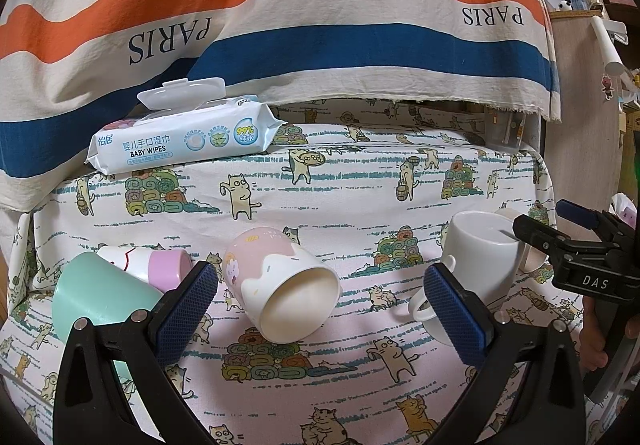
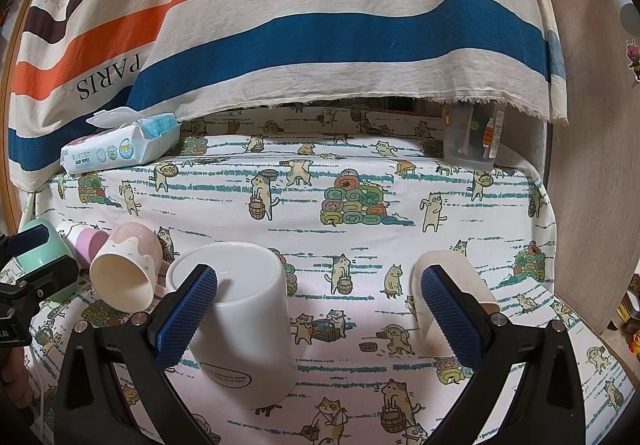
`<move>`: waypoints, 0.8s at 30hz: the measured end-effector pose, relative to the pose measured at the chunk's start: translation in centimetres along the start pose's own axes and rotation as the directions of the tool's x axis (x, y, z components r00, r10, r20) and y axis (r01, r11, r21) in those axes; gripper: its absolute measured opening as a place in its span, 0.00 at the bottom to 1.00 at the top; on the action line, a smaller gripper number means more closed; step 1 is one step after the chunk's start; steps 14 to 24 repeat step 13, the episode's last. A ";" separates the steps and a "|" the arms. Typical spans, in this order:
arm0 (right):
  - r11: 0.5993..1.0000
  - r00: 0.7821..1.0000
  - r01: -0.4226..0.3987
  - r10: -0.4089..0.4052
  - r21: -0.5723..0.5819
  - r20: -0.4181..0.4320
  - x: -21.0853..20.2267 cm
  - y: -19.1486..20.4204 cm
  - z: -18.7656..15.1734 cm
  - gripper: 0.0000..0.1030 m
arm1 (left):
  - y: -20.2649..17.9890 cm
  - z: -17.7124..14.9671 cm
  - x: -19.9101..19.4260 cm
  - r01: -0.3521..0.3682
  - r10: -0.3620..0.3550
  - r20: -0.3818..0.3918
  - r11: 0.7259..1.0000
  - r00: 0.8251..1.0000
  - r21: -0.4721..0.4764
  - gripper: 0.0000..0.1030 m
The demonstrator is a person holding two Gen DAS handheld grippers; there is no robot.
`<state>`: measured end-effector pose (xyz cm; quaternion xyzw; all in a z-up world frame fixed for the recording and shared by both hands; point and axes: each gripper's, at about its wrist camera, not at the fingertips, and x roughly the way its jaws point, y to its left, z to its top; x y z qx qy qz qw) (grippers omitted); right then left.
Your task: Flip cup upside down
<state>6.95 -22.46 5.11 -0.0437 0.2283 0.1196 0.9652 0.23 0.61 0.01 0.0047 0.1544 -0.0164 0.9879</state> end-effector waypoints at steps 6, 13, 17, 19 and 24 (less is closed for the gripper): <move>1.000 1.000 0.000 0.000 0.000 0.000 0.0 0.0 0.0 1.00 | 0.0 0.0 0.0 0.000 0.000 0.000 1.000 1.000 0.000 1.00; 1.000 1.000 0.000 0.000 0.000 0.000 0.0 0.0 0.0 1.00 | 0.1 0.0 0.1 -0.002 0.002 -0.001 1.000 1.000 -0.001 1.00; 1.000 1.000 0.000 0.000 0.000 0.000 0.0 0.0 0.0 1.00 | 0.1 0.0 0.1 -0.002 0.002 -0.001 1.000 1.000 -0.001 1.00; 1.000 1.000 0.000 0.000 0.000 0.000 0.0 0.0 0.0 1.00 | 0.1 0.0 0.1 -0.002 0.002 -0.001 1.000 1.000 -0.001 1.00; 1.000 1.000 0.000 0.000 0.000 0.000 0.0 0.0 0.0 1.00 | 0.1 0.0 0.1 -0.002 0.002 -0.001 1.000 1.000 -0.001 1.00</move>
